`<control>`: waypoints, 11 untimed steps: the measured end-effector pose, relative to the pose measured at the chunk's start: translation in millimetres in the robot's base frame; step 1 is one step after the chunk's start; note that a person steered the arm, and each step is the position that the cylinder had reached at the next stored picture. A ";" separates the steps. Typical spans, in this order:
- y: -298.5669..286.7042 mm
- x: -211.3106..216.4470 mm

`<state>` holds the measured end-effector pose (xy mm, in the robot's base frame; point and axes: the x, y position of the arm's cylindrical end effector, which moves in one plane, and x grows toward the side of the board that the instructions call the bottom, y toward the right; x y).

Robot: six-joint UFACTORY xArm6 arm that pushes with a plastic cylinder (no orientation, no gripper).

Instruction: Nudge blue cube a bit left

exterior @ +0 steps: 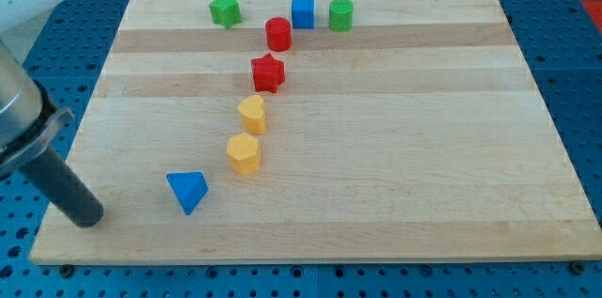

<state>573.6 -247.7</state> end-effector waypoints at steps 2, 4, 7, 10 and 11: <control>18.1 -12.5; 18.8 -12.5; 89.5 2.9; 90.6 -33.5; 111.4 -33.3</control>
